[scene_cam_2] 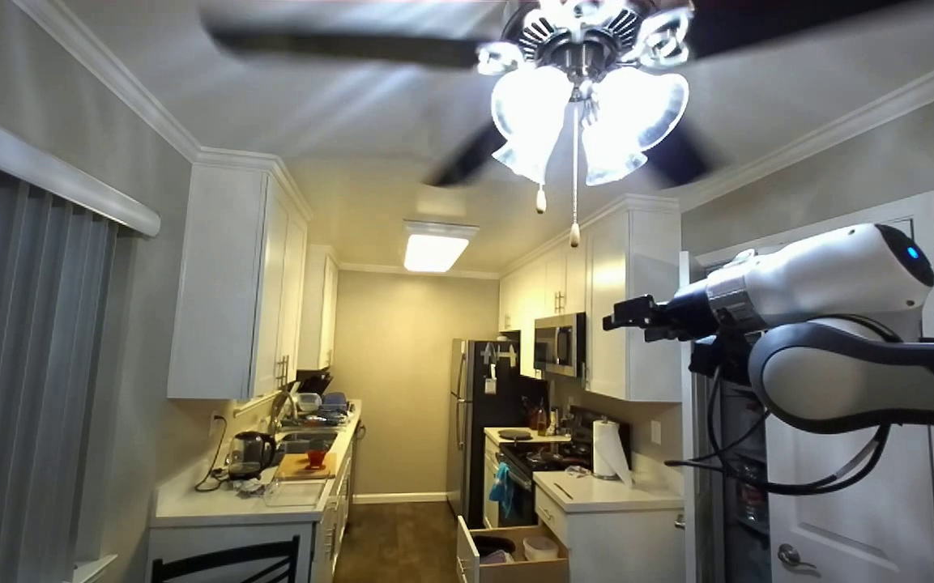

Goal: Pull down the light switch on the chandelier

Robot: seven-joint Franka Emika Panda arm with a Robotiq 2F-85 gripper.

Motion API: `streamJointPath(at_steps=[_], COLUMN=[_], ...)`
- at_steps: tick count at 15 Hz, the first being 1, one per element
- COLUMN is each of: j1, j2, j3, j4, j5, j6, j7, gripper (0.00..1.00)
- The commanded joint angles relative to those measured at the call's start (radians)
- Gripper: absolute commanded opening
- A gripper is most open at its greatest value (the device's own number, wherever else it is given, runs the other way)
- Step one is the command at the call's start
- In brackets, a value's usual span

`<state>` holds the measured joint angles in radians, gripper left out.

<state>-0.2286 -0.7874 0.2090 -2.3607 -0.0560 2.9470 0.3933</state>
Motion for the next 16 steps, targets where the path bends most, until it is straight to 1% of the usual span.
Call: streamJointPath(at_steps=[1, 5, 6, 8, 9, 12, 16], j1=[-0.023, -0.031, -0.041, -0.078, -0.088, -0.086, -0.106], j2=[0.005, 0.010, 0.008, 0.012, 0.028, 0.064, 0.114], j3=[0.019, 0.024, 0.025, 0.060, 0.072, 0.087, 0.113], j4=[0.004, 0.012, 0.019, 0.066, 0.113, 0.233, 0.342], j5=[0.029, 0.031, 0.029, 0.001, -0.011, -0.017, -0.041], j6=[0.015, 0.019, 0.026, 0.036, 0.027, -0.016, -0.047], j7=[-0.014, -0.010, -0.007, -0.014, -0.026, -0.055, -0.072], gripper=[1.00, 1.00, 1.00, 1.00, 1.00, 1.00, 1.00])
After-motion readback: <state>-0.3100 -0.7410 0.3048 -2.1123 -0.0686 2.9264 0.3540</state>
